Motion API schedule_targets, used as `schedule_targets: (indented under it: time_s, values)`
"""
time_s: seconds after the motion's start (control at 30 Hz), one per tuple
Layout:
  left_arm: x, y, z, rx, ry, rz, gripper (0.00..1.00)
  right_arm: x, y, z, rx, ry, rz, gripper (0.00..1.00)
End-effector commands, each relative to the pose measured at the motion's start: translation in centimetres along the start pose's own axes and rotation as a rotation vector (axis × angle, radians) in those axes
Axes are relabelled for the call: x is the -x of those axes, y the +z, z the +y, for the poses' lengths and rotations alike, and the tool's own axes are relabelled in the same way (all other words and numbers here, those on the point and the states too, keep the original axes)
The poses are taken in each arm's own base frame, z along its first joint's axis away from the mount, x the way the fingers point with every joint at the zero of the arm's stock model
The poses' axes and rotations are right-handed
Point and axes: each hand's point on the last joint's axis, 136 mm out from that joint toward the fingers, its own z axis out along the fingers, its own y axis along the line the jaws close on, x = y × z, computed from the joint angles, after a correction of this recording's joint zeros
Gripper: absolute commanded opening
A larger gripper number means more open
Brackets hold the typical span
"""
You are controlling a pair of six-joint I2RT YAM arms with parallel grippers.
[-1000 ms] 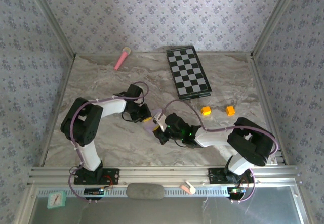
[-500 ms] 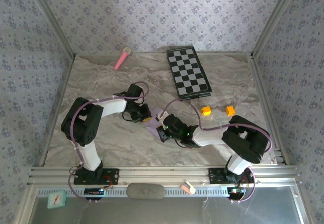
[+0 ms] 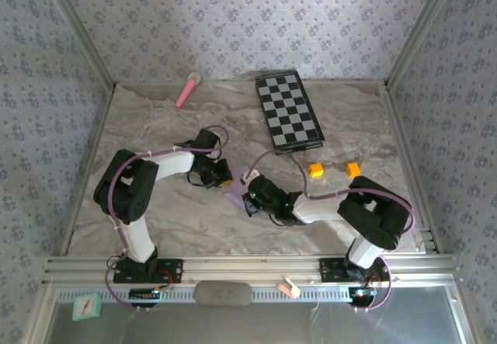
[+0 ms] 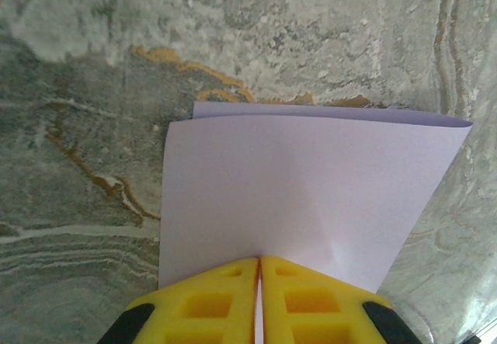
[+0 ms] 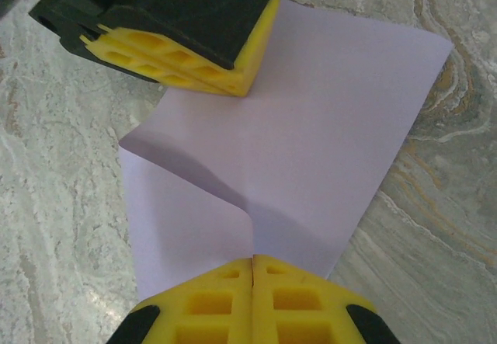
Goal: Fold a paper plane with a square sheet of paper (pick it up from the middle)
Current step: Third fold the triangle at the center of the table.
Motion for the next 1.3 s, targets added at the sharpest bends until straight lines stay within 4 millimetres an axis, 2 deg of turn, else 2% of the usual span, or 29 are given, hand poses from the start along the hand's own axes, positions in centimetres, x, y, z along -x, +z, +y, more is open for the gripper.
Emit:
schedule_targets:
  time_s: [0.0,0.3,0.93,1.27]
  values:
    - [-0.4,0.7,1.1,0.058,-0.008,0.023,0.11,0.3,-0.2,0.1,-0.005,0.033,0.015,0.0]
    - [-0.3,0.8,1.0,0.059,-0.015,0.018,0.11,-0.4,-1.0,0.4,0.009,0.073,0.063,0.0]
    - [-0.3,0.7,0.6,0.048,-0.002,0.025,0.11,-1.3,0.3,-0.3,-0.034,0.064,0.112,0.0]
    - [-0.3,0.7,0.4,0.049,0.005,0.029,0.11,-1.1,0.4,-0.6,-0.051,0.06,0.104,0.0]
